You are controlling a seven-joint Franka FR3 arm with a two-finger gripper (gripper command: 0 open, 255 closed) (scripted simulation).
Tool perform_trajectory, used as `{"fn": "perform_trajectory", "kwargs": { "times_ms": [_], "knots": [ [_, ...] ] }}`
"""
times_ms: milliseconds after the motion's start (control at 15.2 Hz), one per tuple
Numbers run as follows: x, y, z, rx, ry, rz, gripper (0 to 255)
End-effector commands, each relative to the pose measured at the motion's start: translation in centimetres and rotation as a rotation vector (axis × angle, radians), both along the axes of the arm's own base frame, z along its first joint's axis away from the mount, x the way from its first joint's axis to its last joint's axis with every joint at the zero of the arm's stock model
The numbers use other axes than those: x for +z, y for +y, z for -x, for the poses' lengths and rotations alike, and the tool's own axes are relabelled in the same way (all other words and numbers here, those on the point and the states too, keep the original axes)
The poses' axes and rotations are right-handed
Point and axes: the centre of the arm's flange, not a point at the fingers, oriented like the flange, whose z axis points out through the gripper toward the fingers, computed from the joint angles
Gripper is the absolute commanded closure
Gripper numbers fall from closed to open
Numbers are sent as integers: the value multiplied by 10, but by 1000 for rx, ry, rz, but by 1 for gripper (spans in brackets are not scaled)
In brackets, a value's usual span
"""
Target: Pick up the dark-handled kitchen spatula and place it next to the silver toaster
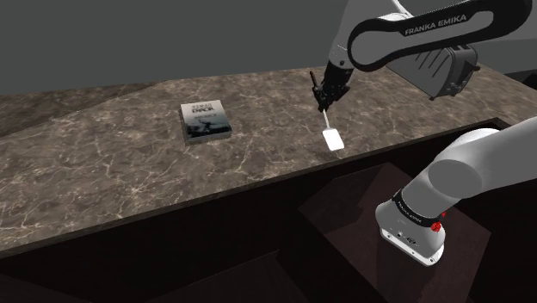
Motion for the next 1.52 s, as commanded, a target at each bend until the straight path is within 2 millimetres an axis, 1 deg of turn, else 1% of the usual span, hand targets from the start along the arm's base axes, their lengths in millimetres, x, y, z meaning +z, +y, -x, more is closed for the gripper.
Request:
{"fn": "perform_trajectory", "kwargs": {
  "times_ms": [0, 1452],
  "knots": [
    [11, -1, 1, 0, 1, 0, 255],
    [127, -1, 1, 0, 1, 0, 255]
  ]
}}
